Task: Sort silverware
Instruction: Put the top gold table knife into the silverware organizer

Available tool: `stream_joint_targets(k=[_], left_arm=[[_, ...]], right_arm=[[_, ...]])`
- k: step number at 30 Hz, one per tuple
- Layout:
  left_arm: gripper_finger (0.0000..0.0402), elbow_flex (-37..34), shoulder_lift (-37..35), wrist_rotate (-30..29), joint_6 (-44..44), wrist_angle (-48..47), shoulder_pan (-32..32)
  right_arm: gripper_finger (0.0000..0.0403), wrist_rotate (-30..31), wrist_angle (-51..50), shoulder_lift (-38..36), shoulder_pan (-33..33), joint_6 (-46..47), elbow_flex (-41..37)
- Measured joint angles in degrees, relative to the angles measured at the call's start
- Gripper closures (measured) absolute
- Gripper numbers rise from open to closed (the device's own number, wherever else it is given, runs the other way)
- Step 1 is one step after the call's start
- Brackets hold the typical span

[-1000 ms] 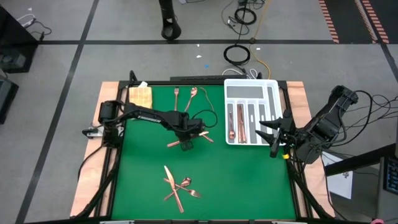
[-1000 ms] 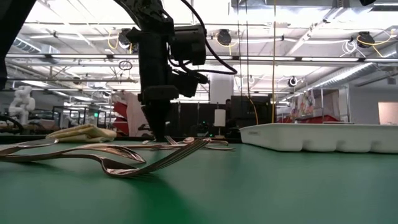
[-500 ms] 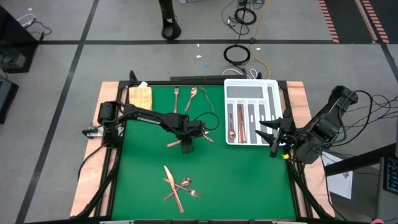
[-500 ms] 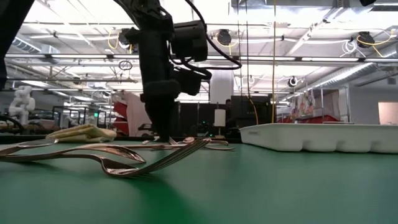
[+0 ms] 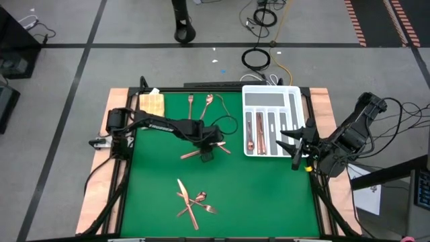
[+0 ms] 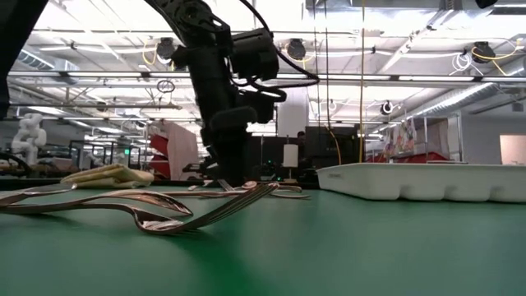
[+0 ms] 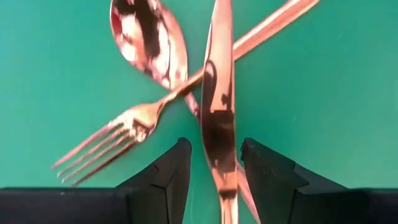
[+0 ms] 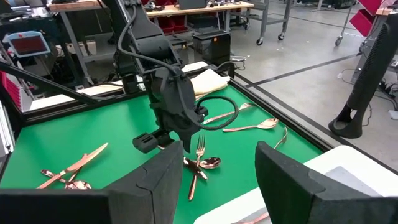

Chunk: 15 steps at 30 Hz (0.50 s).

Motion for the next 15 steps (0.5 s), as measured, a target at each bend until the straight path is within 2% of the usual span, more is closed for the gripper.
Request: stream_joint_targets(k=[4,8,12,15], left_arm=[[0.0248,0.51,0.0,0.31,-0.02,2.08,0.93],[0.0248,1.69,0.0,3.91,4.22,2.11,1.68],[0.0248,1.75,-0.02,7.94,4.66,1.63,2.39],[0.0248,1.75,-0.02,8.82,5.46,1.0,2.21]], right_arm=[[0.0215,0.0,-0.45,0.0,0.0,0.75,0.0],[0.0215,0.0,-1.35,0.0,0.0,1.13,0.0],[0.0215,0.0,-1.68,0.0,0.0,1.15,0.0],[0.0215,0.0,-2.02,0.0,0.0,1.17,0.0]])
